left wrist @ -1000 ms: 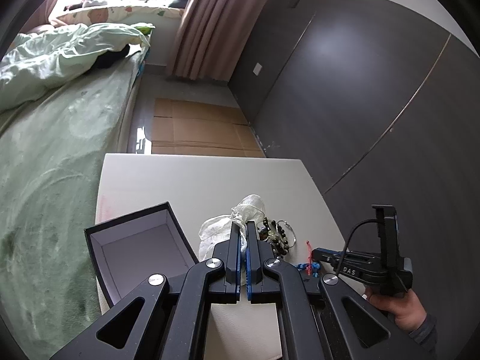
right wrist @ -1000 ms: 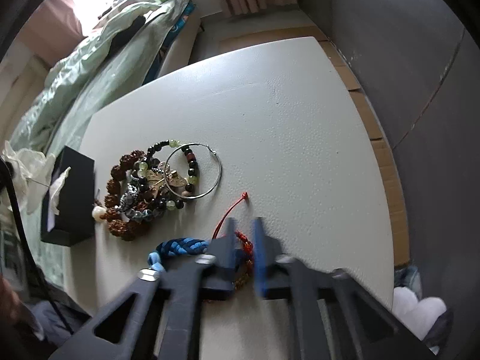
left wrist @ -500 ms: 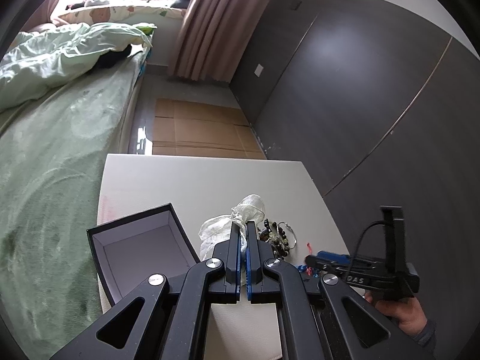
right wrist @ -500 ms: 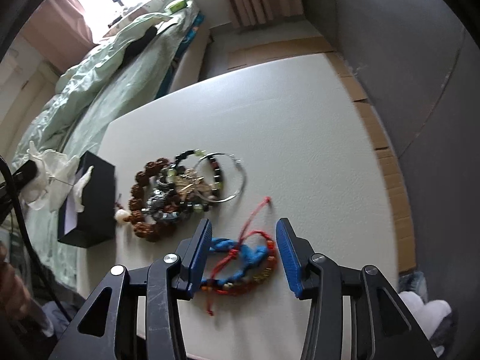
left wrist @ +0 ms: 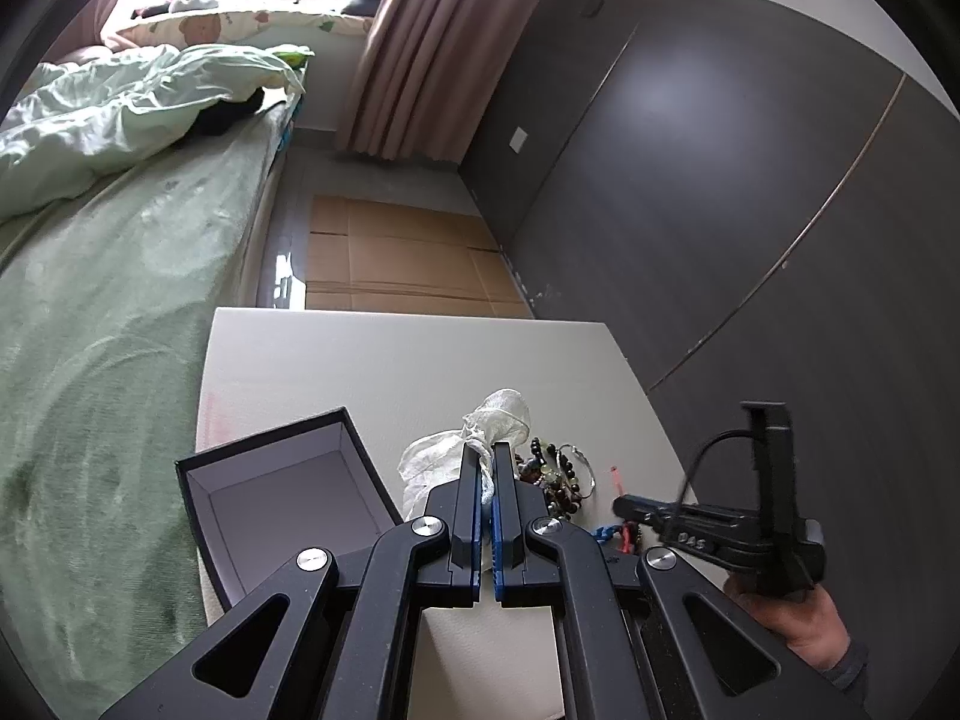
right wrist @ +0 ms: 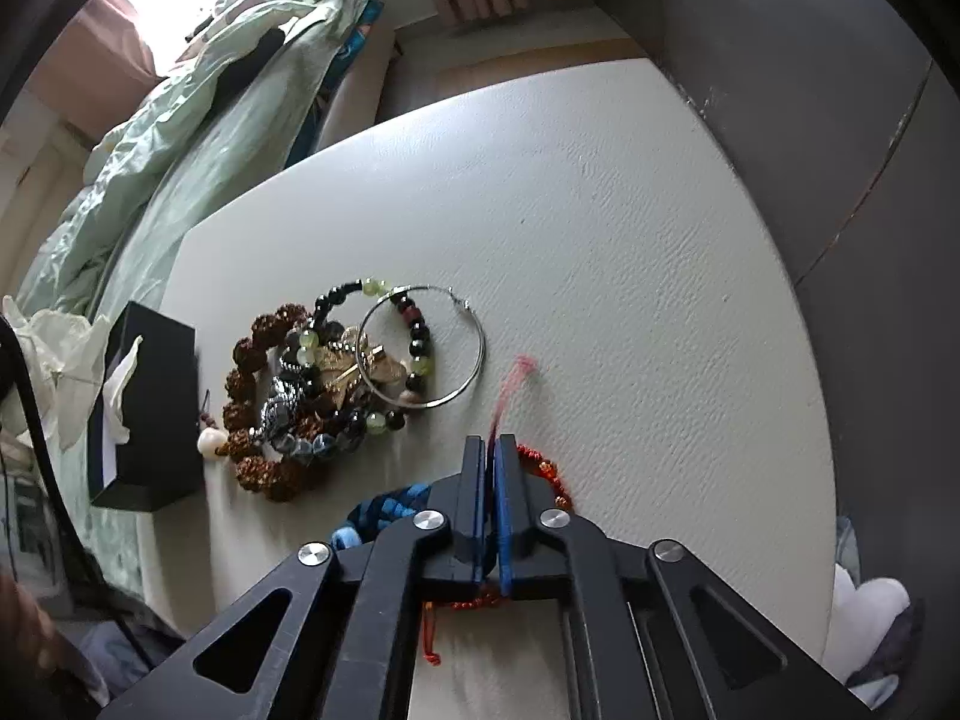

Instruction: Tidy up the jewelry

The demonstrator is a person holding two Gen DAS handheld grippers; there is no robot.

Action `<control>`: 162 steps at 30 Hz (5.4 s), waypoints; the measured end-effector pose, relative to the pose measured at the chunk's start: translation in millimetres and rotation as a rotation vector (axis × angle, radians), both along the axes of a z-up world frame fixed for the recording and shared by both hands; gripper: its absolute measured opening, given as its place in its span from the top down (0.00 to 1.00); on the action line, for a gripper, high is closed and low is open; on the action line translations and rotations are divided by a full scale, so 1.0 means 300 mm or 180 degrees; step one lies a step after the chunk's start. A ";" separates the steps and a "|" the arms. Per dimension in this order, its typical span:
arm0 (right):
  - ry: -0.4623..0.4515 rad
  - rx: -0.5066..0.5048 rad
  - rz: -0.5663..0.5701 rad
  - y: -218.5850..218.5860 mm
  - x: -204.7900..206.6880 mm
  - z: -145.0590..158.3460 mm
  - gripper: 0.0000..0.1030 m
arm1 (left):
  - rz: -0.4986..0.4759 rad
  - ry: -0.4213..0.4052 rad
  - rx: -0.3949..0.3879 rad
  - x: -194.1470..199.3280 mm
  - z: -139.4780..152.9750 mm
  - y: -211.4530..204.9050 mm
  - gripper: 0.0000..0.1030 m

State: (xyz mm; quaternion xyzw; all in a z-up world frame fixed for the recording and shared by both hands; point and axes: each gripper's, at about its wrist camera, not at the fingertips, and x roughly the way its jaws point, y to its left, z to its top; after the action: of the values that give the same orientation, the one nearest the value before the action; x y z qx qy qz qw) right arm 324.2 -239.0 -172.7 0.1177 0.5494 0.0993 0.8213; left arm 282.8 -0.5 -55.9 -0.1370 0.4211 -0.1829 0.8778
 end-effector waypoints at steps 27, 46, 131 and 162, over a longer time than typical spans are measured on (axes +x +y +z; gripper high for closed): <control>-0.1261 0.0882 0.0535 0.236 -0.155 0.388 0.97 | 0.0347 0.0098 0.0148 -0.056 -0.065 0.213 0.26; -0.0947 0.0823 0.1268 0.622 -0.036 0.307 0.95 | 0.0967 -0.0027 0.0091 -0.089 -0.026 0.462 0.24; -0.0631 0.0971 -0.0859 -0.320 -0.231 0.113 0.40 | -0.0436 0.0568 0.0543 0.179 -0.287 -0.410 0.49; -0.0311 0.0812 -0.0542 -0.187 -0.181 0.025 0.48 | -0.0285 0.0199 0.0531 0.117 -0.119 -0.310 0.92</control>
State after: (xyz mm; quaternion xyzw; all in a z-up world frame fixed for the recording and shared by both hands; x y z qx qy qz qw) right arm 269.8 -295.0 -165.3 0.2622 0.4797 0.1038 0.8309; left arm 317.8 -93.6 -91.7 -0.0502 0.4677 -0.1819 0.8635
